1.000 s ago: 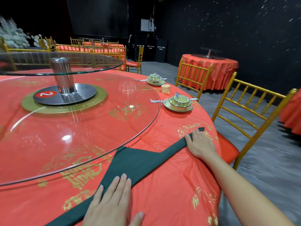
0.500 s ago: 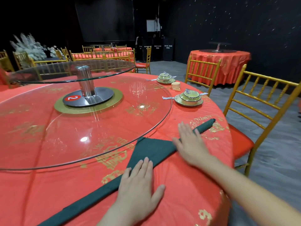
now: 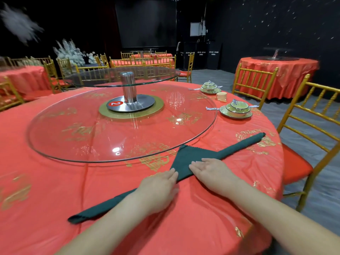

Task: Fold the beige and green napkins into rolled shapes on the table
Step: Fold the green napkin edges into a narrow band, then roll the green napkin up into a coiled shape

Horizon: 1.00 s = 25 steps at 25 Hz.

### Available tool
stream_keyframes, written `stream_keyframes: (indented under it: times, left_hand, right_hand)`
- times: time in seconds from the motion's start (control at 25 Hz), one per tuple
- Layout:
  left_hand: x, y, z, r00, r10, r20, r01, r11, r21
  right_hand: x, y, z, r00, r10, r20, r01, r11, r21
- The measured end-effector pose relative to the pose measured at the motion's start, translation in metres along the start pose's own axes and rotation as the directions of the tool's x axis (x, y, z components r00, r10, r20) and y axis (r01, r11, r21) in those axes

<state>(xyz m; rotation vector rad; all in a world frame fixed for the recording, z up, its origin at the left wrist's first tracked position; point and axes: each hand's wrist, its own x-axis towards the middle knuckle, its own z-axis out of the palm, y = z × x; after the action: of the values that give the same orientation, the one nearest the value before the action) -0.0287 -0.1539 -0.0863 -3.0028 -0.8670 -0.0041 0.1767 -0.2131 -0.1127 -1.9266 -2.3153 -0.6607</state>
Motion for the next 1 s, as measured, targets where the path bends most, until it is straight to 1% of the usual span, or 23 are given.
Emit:
stream_keyframes:
  times: [0.04,0.12,0.2,0.24,0.32,0.4,0.44,0.48,0.52,0.56,0.6,0.64,0.72,0.76,0.8,0.84,0.88,0.92,1.0]
  left_hand:
    - [-0.013,-0.013,0.002,0.998,0.017,-0.068,-0.014,0.999,0.04]
    - [-0.04,-0.034,0.005,0.985,0.073,-0.158,-0.057,0.993,0.105]
    - [-0.064,-0.051,0.013,0.981,0.091,-0.172,-0.056,0.979,0.197]
    - [-0.074,-0.055,0.015,0.98,0.095,-0.172,-0.055,0.974,0.222]
    - [-0.088,-0.058,0.013,0.968,0.157,-0.196,-0.101,0.958,0.269]
    - [-0.093,-0.053,0.008,0.957,0.206,-0.202,-0.143,0.946,0.29]
    - [-0.093,-0.048,0.004,0.955,0.225,-0.191,-0.167,0.946,0.278]
    - [-0.09,-0.045,-0.001,0.955,0.236,-0.182,-0.183,0.947,0.266]
    - [-0.085,-0.039,-0.01,0.952,0.253,-0.173,-0.204,0.944,0.258]
    - [-0.08,-0.033,-0.021,0.953,0.258,-0.159,-0.211,0.941,0.266]
    - [-0.073,-0.027,-0.03,0.957,0.262,-0.126,-0.221,0.937,0.271]
    - [-0.066,-0.021,-0.039,0.967,0.251,-0.053,-0.228,0.937,0.265]
    - [-0.052,-0.013,-0.051,0.97,0.212,0.115,-0.236,0.935,0.265]
    - [-0.047,-0.011,-0.054,0.961,0.209,0.183,-0.253,0.931,0.262]
    - [-0.044,-0.01,-0.054,0.947,0.237,0.215,-0.29,0.922,0.258]
    - [-0.041,-0.013,-0.053,0.937,0.274,0.218,-0.32,0.921,0.22]
    - [-0.041,-0.019,-0.05,0.925,0.302,0.229,-0.338,0.931,0.136]
    - [-0.04,-0.027,-0.049,0.914,0.334,0.231,-0.344,0.939,0.003]
    - [-0.043,-0.044,-0.045,0.901,0.363,0.236,-0.288,0.91,-0.299]
  right_hand:
    - [0.004,0.001,0.001,0.999,-0.033,-0.016,0.032,0.997,-0.075]
    - [0.008,0.004,0.0,0.997,-0.071,-0.04,0.065,0.987,-0.15]
    - [0.006,0.013,0.003,0.996,-0.087,-0.016,0.082,0.977,-0.197]
    - [0.003,0.019,0.003,0.997,-0.073,0.017,0.075,0.979,-0.187]
    - [-0.007,0.034,0.005,0.998,0.004,0.057,0.005,0.988,-0.152]
    - [-0.018,0.047,0.0,0.985,0.121,0.12,-0.109,0.989,-0.103]
    - [-0.022,0.05,-0.005,0.973,0.175,0.154,-0.158,0.981,-0.115]
    - [-0.026,0.05,-0.008,0.964,0.211,0.162,-0.188,0.971,-0.146]
    - [-0.031,0.044,-0.013,0.952,0.233,0.2,-0.207,0.968,-0.143]
    - [-0.033,0.03,-0.022,0.94,0.264,0.216,-0.254,0.964,-0.072]
    - [-0.034,0.011,-0.031,0.945,0.272,0.18,-0.279,0.96,0.013]
    - [-0.032,-0.012,-0.039,0.967,0.245,0.077,-0.252,0.962,0.106]
    - [-0.027,-0.069,-0.049,0.984,0.176,-0.036,-0.16,0.951,0.265]
    - [-0.025,-0.095,-0.049,0.987,0.151,-0.046,-0.128,0.935,0.331]
    - [-0.023,-0.117,-0.047,0.987,0.158,-0.036,-0.133,0.919,0.372]
    - [-0.021,-0.133,-0.045,0.982,0.19,-0.018,-0.168,0.905,0.392]
    - [-0.021,-0.144,-0.044,0.971,0.238,-0.002,-0.217,0.887,0.407]
    - [-0.022,-0.15,-0.041,0.957,0.291,-0.008,-0.261,0.869,0.42]
    - [-0.025,-0.153,-0.039,0.929,0.365,-0.056,-0.309,0.852,0.423]
